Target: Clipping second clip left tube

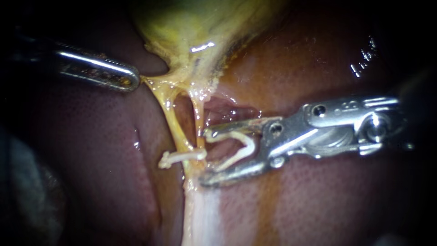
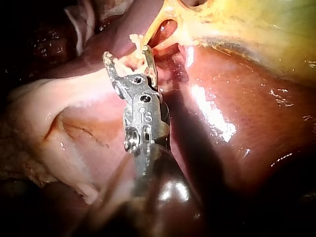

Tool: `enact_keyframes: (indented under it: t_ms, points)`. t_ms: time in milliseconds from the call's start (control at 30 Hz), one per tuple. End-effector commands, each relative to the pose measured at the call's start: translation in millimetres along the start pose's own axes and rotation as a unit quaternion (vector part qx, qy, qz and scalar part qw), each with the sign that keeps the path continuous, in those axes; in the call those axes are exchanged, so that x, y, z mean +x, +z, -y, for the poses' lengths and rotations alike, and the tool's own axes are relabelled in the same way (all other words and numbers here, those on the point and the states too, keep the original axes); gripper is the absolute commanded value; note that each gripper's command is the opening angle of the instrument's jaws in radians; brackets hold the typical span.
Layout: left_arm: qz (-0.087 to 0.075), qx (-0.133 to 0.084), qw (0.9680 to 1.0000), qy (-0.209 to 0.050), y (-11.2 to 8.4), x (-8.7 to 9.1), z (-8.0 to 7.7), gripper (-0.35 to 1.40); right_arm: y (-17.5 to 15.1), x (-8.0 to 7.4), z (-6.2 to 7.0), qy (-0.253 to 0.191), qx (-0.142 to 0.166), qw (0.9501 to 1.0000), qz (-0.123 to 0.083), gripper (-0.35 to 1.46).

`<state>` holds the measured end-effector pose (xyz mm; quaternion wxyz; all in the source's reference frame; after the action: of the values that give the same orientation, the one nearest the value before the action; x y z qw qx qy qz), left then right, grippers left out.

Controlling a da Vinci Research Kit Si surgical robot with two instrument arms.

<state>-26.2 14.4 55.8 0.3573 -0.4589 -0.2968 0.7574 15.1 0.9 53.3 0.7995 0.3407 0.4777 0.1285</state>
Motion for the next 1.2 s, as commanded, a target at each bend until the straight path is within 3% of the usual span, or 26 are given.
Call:
enact_keyframes:
  t_ms: [33,233,733,1033,1200]
  points:
    - [0.0,-0.001,1.0,0.0,0.0,0.0,0.0,-0.35,0.2,0.0,-0.2,0.005,0.0,1.0,-0.002,0.49]
    - [0.0,0.0,1.0,0.0,0.0,0.0,-0.1,-0.35,1.0,-0.3,-1.8,0.026,-0.001,0.9996,-0.008,0.49]
    - [0.001,-0.002,1.0,0.0,0.2,0.0,-0.3,-0.35,3.7,-4.1,-5.0,0.057,-0.006,0.9983,-0.015,0.49]
    - [0.001,-0.003,1.0,0.0,0.4,0.0,-0.4,-0.35,5.0,-3.5,-5.5,0.073,0.002,0.9962,-0.046,0.49]
    - [0.001,-0.002,1.0,0.0,0.5,0.0,-0.4,-0.35,6.3,-2.5,-5.2,0.076,0.015,0.9957,-0.051,0.49]
